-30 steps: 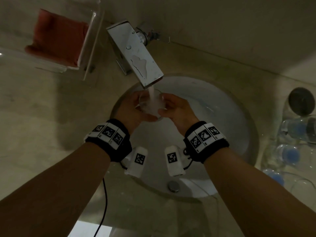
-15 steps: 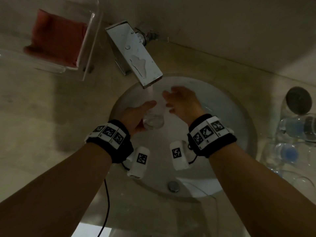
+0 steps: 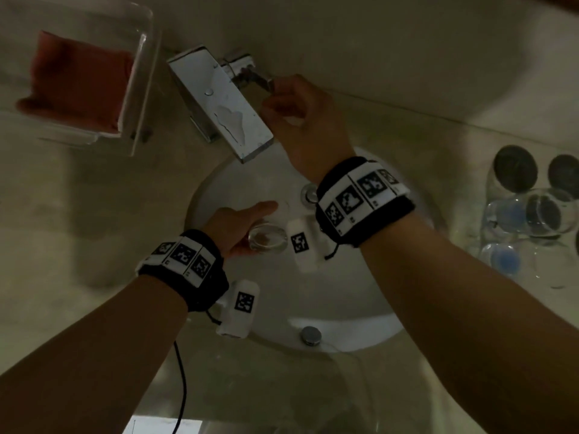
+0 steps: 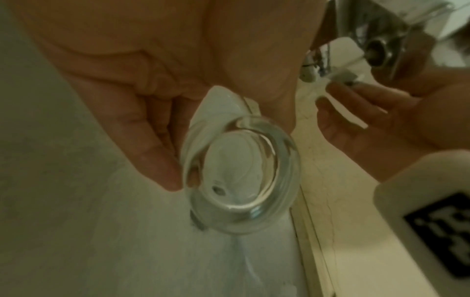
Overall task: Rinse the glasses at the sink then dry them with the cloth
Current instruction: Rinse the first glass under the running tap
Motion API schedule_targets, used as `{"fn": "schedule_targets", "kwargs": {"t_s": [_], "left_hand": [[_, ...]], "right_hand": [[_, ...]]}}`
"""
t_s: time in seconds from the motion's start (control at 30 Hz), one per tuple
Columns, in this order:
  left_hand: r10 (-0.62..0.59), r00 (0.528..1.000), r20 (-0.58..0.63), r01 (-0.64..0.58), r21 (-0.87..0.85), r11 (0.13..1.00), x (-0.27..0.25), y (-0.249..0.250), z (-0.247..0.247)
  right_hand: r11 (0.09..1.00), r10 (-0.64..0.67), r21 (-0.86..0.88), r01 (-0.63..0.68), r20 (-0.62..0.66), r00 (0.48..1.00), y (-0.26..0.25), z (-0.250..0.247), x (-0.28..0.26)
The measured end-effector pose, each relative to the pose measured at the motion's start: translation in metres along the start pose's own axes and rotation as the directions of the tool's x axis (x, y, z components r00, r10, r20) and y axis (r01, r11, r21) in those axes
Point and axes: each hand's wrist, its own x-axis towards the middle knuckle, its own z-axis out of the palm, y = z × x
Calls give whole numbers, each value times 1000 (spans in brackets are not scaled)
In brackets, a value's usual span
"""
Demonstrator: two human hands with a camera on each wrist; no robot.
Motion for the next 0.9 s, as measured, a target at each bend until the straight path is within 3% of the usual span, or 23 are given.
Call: {"fn": "schedule_targets", "kwargs": {"t_s": [0.17, 0.3, 0.47, 0.67, 0.9], "left_hand": [[151, 988, 37, -155, 122, 980, -3, 7, 15], [376, 925, 60, -379, 231, 896, -12, 10, 27], [618, 783, 70, -616, 230, 754, -28, 25, 58], [734, 611, 296, -787, 333, 520, -48, 53, 146], [733, 558, 388, -826, 342, 448, -47, 47, 237]], "right_hand": [[999, 48, 13, -49, 86, 995, 3, -7, -5], [996, 86, -24, -84, 79, 993, 3, -27, -32], [986, 155, -29, -162, -168, 974, 6, -74, -99], [976, 63, -155, -152, -468, 882, 19, -146, -183], [936, 66, -223, -271, -647, 760, 55, -201, -239]]}}
